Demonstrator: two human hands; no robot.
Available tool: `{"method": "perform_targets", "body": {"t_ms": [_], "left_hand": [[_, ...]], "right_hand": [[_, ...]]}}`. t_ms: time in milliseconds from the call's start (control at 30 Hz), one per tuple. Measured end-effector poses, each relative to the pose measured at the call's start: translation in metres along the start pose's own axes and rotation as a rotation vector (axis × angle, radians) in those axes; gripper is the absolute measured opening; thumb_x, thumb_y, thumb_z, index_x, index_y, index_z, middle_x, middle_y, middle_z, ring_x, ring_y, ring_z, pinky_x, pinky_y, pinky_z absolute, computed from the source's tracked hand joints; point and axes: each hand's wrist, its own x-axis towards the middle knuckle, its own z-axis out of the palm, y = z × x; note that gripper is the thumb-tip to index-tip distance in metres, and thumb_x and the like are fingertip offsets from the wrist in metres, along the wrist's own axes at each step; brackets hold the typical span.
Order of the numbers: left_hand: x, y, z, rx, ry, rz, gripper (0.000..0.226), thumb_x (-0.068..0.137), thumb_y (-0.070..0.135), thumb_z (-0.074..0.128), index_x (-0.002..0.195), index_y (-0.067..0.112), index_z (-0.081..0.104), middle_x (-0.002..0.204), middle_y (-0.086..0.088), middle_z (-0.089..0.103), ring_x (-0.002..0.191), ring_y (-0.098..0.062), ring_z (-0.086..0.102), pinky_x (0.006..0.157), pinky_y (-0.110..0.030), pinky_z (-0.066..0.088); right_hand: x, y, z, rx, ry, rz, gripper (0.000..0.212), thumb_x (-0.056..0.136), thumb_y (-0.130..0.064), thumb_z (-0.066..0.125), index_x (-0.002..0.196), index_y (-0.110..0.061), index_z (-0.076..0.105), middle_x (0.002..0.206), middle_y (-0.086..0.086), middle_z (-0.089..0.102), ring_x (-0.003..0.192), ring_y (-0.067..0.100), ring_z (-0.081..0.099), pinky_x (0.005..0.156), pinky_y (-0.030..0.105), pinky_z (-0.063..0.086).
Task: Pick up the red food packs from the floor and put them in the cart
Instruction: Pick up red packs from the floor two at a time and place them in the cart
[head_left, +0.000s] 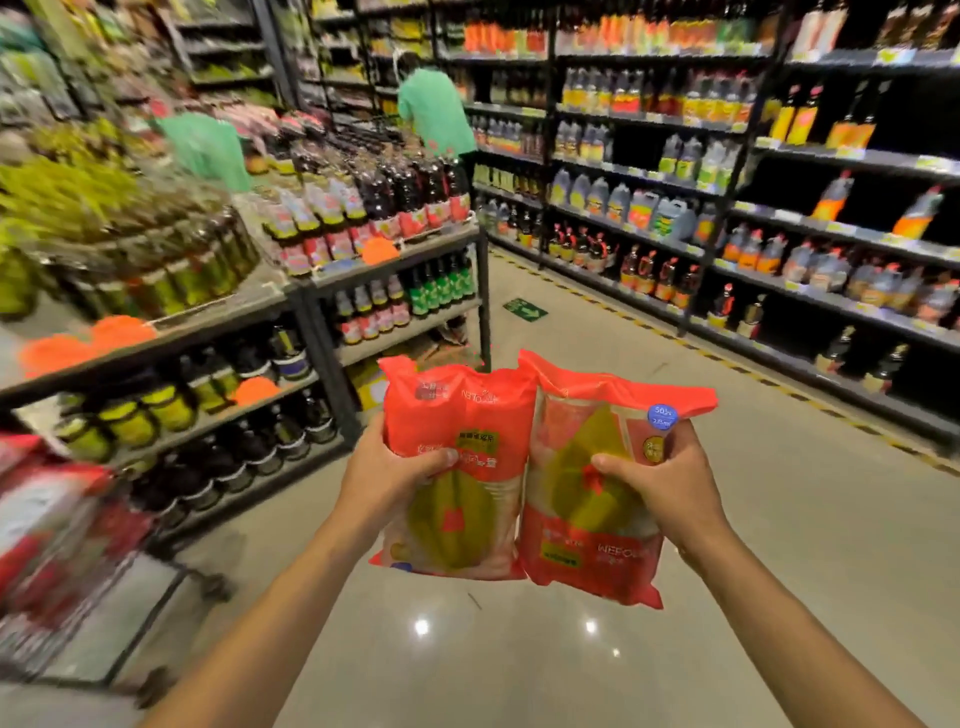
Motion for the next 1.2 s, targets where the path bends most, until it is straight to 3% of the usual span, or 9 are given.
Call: {"method": "perform_targets", "body": {"t_ms": [100,233,400,533,700,800,933,1033,1200], "left_hand": [[-0.016,-0.025,-0.083,-0.013,0.13,-0.061,0.076,0.046,0.043,0.097,0.113,0.033,0.063,0.104,0.008,0.077,0.094,-0.014,0.075,0.085,-0.048,0.062],[-0.05,-0.047,-0.181,-0.048,0.275,-0.097,0.075,0.045,0.042,0.095,0.111,0.031,0.061,0.106,0.005,0.075,0.095,-0.017,0.074,0.087,-0.05,0.062],[-0.097,-0.073,-0.286,-0.051,0.466,-0.117,0.1,0.036,0.062,0.097,0.123,0.034,0.058,0.115,0.005,0.074,0.102,-0.02,0.073,0.088,-0.052,0.061],[-0.135,-0.093,-0.355,-0.032,0.635,-0.166,0.094,0.041,0.058,0.095,0.124,0.038,0.058,0.111,0.01,0.074,0.1,-0.017,0.073,0.09,-0.051,0.06],[-0.171,-0.111,-0.412,-0.048,0.778,-0.239,0.085,0.047,0.057,0.093,0.123,0.039,0.058,0.111,0.015,0.072,0.1,-0.014,0.07,0.091,-0.048,0.06],[-0.184,-0.12,-0.44,-0.055,0.874,-0.29,0.094,0.042,0.061,0.09,0.127,0.035,0.057,0.117,0.01,0.072,0.104,-0.018,0.07,0.093,-0.051,0.059],[-0.185,-0.128,-0.471,-0.047,0.977,-0.319,0.095,0.049,0.058,0.088,0.133,0.028,0.055,0.121,0.006,0.07,0.106,-0.02,0.068,0.094,-0.051,0.059],[-0.176,-0.126,-0.498,-0.037,1.04,-0.338,0.091,0.052,0.057,0.088,0.132,0.029,0.054,0.122,0.005,0.069,0.107,-0.02,0.068,0.094,-0.051,0.059],[-0.153,-0.122,-0.543,-0.009,1.143,-0.364,0.096,0.053,0.054,0.087,0.137,0.024,0.053,0.126,0.002,0.068,0.111,-0.023,0.067,0.097,-0.052,0.057]], "right_hand": [[-0.018,-0.017,0.08,-0.008,-0.119,-0.045,0.072,0.062,-0.019,0.098,0.122,-0.026,0.06,0.107,-0.007,0.075,0.096,0.016,0.074,0.091,0.049,0.06],[-0.052,-0.038,0.174,-0.029,-0.264,-0.078,0.074,0.062,-0.021,0.098,0.124,-0.026,0.059,0.108,-0.007,0.075,0.097,0.017,0.074,0.092,0.051,0.06],[-0.095,-0.069,0.277,-0.03,-0.464,-0.153,0.072,0.064,-0.022,0.097,0.124,-0.029,0.057,0.108,-0.011,0.073,0.099,0.018,0.072,0.092,0.048,0.059],[-0.128,-0.09,0.353,-0.058,-0.607,-0.198,0.088,0.045,-0.049,0.094,0.123,-0.03,0.058,0.109,-0.007,0.075,0.098,0.019,0.074,0.091,0.05,0.06],[-0.159,-0.104,0.433,-0.102,-0.78,-0.251,0.082,0.053,-0.042,0.096,0.123,-0.027,0.058,0.108,-0.004,0.076,0.095,0.019,0.075,0.089,0.05,0.061],[-0.173,-0.109,0.479,-0.101,-0.885,-0.254,0.08,0.059,-0.034,0.098,0.127,-0.023,0.056,0.112,-0.003,0.074,0.098,0.019,0.074,0.09,0.049,0.061],[-0.183,-0.123,0.539,-0.064,-1.007,-0.288,0.071,0.07,-0.018,0.094,0.128,-0.023,0.053,0.112,-0.008,0.07,0.097,0.008,0.069,0.085,0.036,0.057],[-0.182,-0.137,0.583,-0.031,-1.07,-0.306,0.07,0.071,-0.017,0.093,0.127,-0.024,0.051,0.109,-0.013,0.067,0.096,0.002,0.065,0.082,0.03,0.055],[-0.179,-0.156,0.661,-0.037,-1.144,-0.308,0.076,0.067,-0.027,0.096,0.13,-0.02,0.055,0.117,-0.004,0.07,0.103,0.015,0.068,0.088,0.039,0.057]]}}
